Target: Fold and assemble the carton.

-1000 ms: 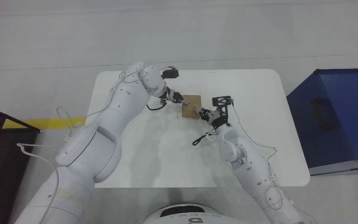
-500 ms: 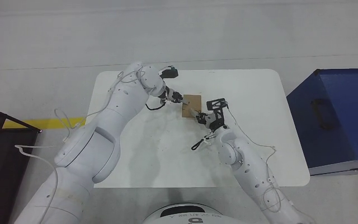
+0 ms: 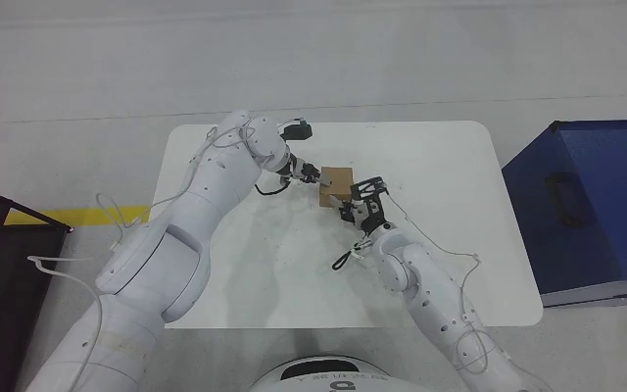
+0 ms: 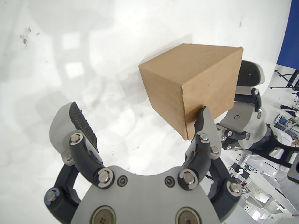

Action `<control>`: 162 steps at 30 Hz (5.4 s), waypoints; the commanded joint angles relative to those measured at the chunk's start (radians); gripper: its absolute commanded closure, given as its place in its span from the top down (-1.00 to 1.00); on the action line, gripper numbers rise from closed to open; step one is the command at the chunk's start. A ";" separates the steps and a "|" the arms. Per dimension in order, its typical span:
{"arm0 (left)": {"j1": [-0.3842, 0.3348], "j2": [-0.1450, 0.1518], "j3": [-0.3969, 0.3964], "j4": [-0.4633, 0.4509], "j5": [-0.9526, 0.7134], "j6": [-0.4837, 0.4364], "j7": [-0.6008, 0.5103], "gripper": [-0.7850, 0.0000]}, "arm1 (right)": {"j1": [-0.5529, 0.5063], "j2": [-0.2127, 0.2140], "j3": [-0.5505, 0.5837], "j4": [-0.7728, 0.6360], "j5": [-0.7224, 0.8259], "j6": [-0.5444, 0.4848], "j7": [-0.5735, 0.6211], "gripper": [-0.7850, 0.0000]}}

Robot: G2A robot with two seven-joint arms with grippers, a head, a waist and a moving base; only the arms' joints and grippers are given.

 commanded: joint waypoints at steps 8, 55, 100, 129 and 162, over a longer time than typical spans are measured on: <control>0.000 0.003 -0.006 -0.003 0.007 0.002 -0.005 1.00 | -0.020 0.006 0.036 -0.015 0.007 -0.024 0.005 0.07; 0.393 0.387 -0.678 -0.473 -0.196 -0.094 -0.045 1.00 | 0.388 0.031 -0.101 -0.247 -0.145 -0.269 1.121 0.84; 0.393 0.387 -0.678 -0.473 -0.196 -0.094 -0.045 1.00 | 0.433 -0.032 -0.261 -0.146 -0.307 -0.113 1.115 -0.33; 0.393 0.387 -0.678 -0.473 -0.196 -0.094 -0.045 1.00 | 0.246 -0.020 -0.063 -0.175 0.062 -0.034 0.565 0.87; 0.393 0.387 -0.678 -0.473 -0.196 -0.094 -0.045 1.00 | 0.254 -0.026 -0.096 -0.155 -0.213 0.050 0.645 -0.32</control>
